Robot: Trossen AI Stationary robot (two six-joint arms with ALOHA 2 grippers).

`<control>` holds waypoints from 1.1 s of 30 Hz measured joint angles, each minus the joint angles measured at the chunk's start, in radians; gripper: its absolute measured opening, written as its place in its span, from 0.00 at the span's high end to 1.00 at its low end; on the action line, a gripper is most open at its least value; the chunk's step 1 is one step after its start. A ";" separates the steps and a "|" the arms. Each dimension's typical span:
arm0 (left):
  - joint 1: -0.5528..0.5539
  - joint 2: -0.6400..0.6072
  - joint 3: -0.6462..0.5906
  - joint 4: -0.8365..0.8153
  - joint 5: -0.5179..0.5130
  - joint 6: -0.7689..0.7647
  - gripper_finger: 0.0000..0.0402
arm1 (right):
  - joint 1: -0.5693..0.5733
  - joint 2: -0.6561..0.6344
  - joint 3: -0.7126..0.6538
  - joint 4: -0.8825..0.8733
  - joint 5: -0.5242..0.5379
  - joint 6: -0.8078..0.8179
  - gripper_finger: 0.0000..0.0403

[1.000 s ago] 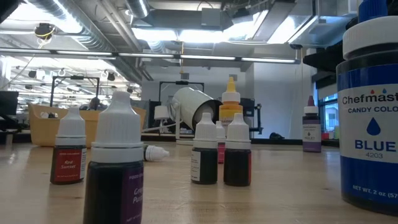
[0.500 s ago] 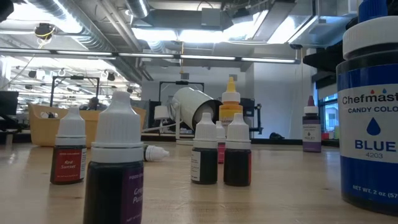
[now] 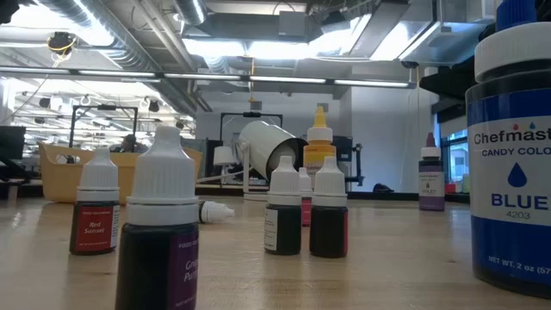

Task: Pick & Place food coloring
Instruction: Put the large orange food coloring bottle into the bin

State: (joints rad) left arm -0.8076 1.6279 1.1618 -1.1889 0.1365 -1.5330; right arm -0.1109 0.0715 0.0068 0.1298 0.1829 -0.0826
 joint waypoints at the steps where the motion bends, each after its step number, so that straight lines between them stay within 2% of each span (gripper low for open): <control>1: 0.004 -0.010 -0.001 -0.001 -0.005 -0.010 0.69 | 0.000 0.000 0.000 0.000 0.000 0.000 0.85; 3: 0.011 -0.043 -0.001 -0.002 -0.036 -0.036 0.70 | 0.000 0.000 0.000 0.000 0.000 0.000 0.85; 8: 0.050 -0.123 0.000 -0.002 -0.229 -0.088 0.69 | 0.000 0.000 0.000 0.000 0.000 0.000 0.85; 11: 0.098 -0.177 0.000 -0.002 -0.308 -0.095 0.69 | 0.000 0.000 0.000 0.000 0.000 0.000 0.85; 16: 0.221 -0.262 0.000 -0.002 -0.413 0.055 0.70 | 0.000 0.000 0.000 0.000 0.000 -0.001 0.85; 21: 0.398 -0.329 0.001 -0.017 -0.420 0.238 0.69 | 0.000 0.000 0.000 0.000 0.000 0.000 0.85; 29: 0.696 -0.359 0.002 -0.258 -0.308 0.434 0.69 | 0.000 0.000 0.000 0.000 0.000 0.000 0.85; 33: 0.808 -0.358 -0.018 -0.251 -0.278 0.574 0.69 | 0.000 0.000 0.000 0.000 0.000 -0.001 0.85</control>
State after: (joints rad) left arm 0.0009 1.2697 1.1439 -1.4397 -0.1411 -0.9589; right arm -0.1108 0.0714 0.0071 0.1294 0.1829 -0.0834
